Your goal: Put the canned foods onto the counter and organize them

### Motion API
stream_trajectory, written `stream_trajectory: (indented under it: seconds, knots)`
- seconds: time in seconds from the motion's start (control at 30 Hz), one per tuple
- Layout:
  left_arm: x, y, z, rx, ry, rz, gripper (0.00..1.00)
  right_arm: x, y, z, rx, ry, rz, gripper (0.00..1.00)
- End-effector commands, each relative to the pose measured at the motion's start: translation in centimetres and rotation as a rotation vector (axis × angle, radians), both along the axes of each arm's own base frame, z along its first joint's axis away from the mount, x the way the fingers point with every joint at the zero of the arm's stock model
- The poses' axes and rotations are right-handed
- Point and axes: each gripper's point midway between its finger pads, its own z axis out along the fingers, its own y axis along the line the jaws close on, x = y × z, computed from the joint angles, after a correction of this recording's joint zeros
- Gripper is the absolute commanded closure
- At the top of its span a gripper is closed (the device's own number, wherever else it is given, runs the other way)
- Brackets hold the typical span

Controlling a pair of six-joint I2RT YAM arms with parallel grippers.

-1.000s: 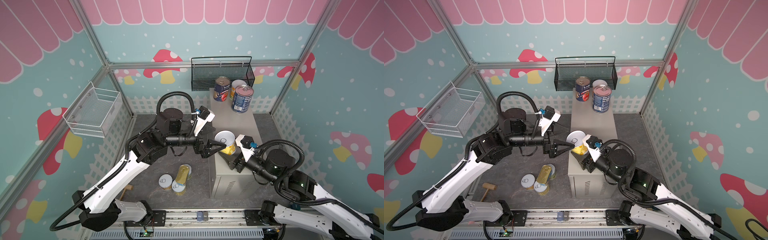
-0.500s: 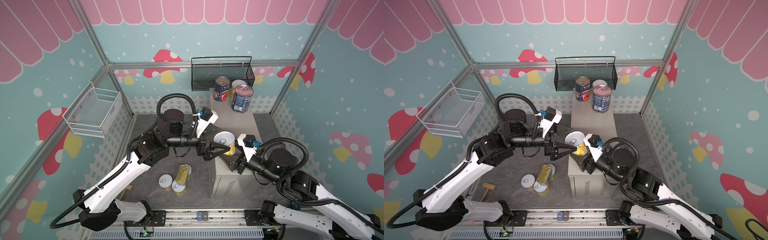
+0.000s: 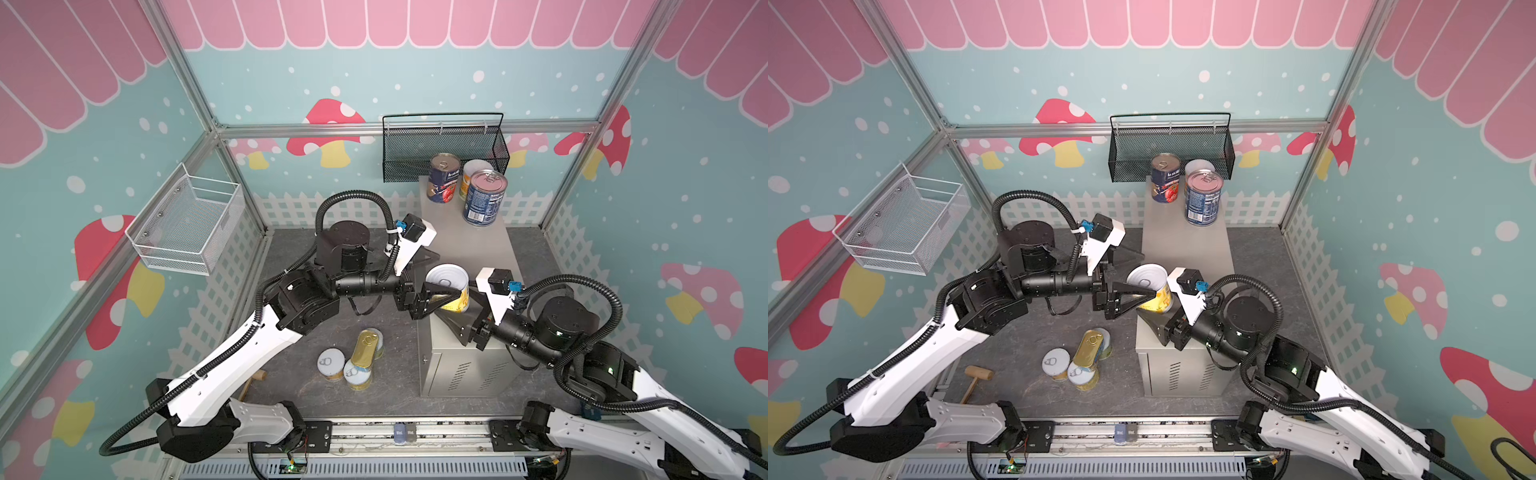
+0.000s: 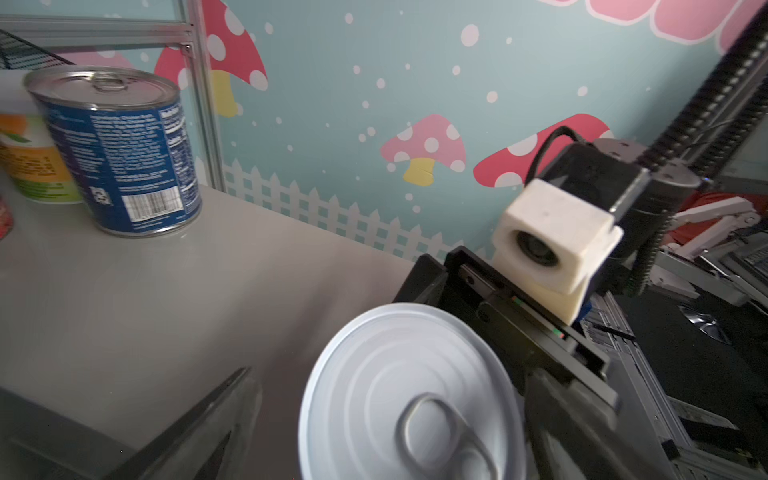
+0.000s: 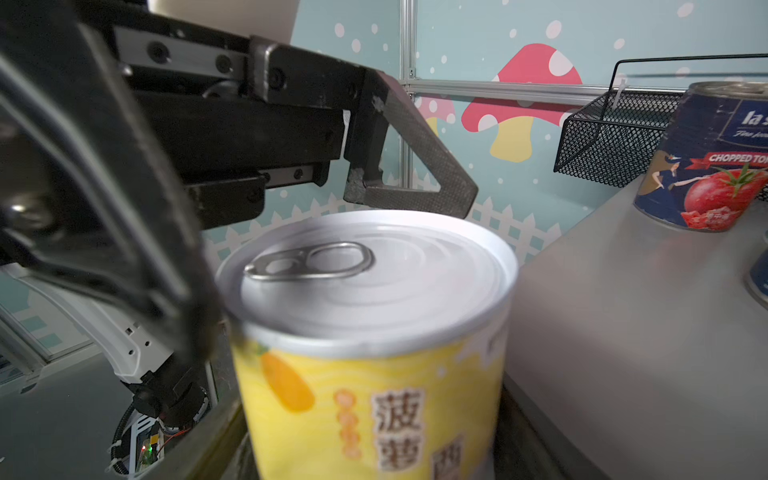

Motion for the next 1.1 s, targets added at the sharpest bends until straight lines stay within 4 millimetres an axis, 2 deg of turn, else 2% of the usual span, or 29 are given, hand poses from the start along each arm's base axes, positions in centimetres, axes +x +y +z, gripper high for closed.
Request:
stream_trajectory:
  seconds: [0.0, 0.23, 0.47, 0.7, 1.07]
  knots:
    - [0.7, 1.2, 1.1, -0.026, -0.067, 0.086, 0.01, -1.0, -1.1, 5.5, 0.162, -0.090, 0.015, 0.43]
    - [-1.4, 0.5, 0.7, -0.030, -0.037, -0.047, 0.01, -1.0, -1.0, 5.7, 0.163, -0.096, 0.018, 0.43]
    - [-1.6, 0.0, 0.2, -0.015, -0.014, -0.072, 0.01, -1.8, -1.3, 6.5, 0.200, -0.127, 0.048, 0.43]
    - [-1.8, -0.6, 0.2, -0.012, -0.001, -0.100, 0.01, -1.8, -1.1, 6.4, 0.194, -0.130, 0.055, 0.43]
    - [-2.2, -0.6, 2.1, -0.058, -0.051, -0.097, 0.03, -1.6, -0.8, 5.9, 0.173, -0.130, 0.051, 0.42]
